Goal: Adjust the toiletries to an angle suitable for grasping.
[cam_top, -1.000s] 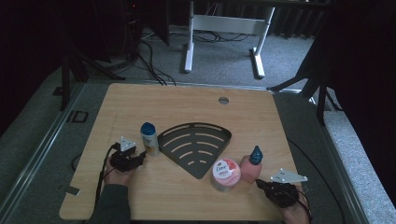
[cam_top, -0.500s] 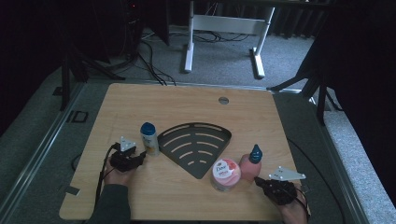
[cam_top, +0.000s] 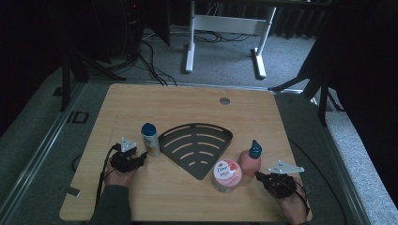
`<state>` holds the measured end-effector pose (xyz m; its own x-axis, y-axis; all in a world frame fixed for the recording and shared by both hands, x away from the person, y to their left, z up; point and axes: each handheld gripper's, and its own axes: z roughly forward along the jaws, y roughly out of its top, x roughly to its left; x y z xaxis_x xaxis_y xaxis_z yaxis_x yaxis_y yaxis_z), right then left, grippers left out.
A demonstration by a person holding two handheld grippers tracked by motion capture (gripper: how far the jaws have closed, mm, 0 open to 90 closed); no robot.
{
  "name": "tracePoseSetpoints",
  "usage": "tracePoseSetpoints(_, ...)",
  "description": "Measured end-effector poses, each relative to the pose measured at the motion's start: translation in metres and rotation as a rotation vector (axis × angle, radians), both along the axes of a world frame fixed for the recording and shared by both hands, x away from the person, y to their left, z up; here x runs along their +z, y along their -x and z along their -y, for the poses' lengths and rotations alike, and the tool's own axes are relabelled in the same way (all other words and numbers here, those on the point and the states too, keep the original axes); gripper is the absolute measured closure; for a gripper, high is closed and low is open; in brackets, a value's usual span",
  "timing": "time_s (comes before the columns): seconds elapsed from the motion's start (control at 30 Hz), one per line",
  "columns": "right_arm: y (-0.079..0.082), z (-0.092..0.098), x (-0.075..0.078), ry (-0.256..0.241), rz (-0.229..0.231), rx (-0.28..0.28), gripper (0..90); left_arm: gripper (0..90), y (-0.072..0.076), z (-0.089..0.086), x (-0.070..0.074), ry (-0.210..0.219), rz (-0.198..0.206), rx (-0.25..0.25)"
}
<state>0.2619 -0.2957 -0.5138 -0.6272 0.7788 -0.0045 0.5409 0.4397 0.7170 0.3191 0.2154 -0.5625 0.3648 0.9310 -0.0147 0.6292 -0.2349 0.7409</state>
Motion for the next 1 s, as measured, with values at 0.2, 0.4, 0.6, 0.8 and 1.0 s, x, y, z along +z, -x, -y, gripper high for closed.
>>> tracePoseSetpoints(0.2,-0.005,-0.001,-0.002,0.009,0.005,-0.027,90.0,48.7,0.000,0.000,0.000,0.000,0.000,-0.001)
tracePoseSetpoints(0.4,-0.016,0.002,-0.002,0.010,0.008,-0.042,90.0,48.6,0.000,0.000,0.000,0.000,0.000,-0.001)
tracePoseSetpoints(0.6,-0.030,0.002,-0.003,-0.001,0.005,-0.046,90.0,48.6,0.000,0.000,0.000,-0.001,0.000,-0.001)
tracePoseSetpoints(0.8,-0.043,-0.001,-0.004,0.004,0.011,-0.060,90.0,48.6,0.000,0.000,0.000,0.000,0.000,-0.001)
tracePoseSetpoints(1.0,-0.056,-0.001,-0.004,0.010,0.015,-0.076,90.0,48.5,0.000,0.000,0.000,0.000,0.000,-0.001)
